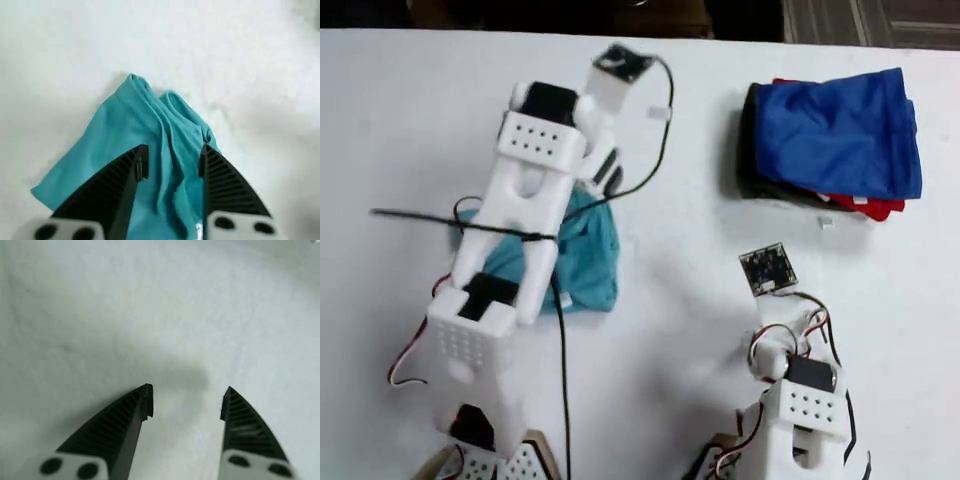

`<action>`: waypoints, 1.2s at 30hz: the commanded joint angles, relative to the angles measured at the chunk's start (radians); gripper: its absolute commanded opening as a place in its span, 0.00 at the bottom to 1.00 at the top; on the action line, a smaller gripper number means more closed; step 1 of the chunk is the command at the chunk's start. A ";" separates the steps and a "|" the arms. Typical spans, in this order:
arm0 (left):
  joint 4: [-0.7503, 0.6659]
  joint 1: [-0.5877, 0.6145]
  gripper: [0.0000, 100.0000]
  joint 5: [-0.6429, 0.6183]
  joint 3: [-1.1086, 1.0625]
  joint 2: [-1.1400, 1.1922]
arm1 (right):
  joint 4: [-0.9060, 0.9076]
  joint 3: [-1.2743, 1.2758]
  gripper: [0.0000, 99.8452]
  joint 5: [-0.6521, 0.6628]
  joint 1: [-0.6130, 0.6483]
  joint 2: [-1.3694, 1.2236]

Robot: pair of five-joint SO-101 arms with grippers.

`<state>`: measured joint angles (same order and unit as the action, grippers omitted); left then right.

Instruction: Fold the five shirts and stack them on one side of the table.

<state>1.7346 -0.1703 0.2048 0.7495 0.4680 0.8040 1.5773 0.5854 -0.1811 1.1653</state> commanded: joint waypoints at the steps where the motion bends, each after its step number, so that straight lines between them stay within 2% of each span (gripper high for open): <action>1: 0.052 0.005 0.19 -0.006 0.107 -0.012 | 0.005 -0.006 0.22 0.000 -0.005 0.022; 4: 0.051 0.041 0.15 -0.006 0.045 0.000 | 0.005 -0.006 0.22 0.000 -0.005 0.022; 9: 0.038 0.026 0.04 0.044 -0.199 0.012 | 0.005 -0.006 0.22 0.000 -0.005 0.022; 13: -0.032 0.002 0.07 0.054 -0.361 0.005 | 0.005 -0.006 0.22 0.000 -0.005 0.022; 17: -0.074 -0.084 0.08 0.054 -0.484 0.003 | 0.005 -0.006 0.22 0.000 -0.005 0.022; 22: -0.069 -0.172 0.08 0.054 -0.529 0.003 | 0.005 -0.006 0.22 0.000 -0.005 0.022; 27: -0.058 -0.176 0.08 0.054 -0.533 -0.011 | 0.005 -0.006 0.22 0.000 -0.005 0.022; 36: 0.011 -0.155 0.09 0.069 -0.538 -0.308 | 0.005 -0.006 0.22 0.000 -0.010 0.022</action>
<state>1.7208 -0.3468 0.2509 0.2033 0.3145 0.8040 1.5773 0.5854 -0.1811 1.1653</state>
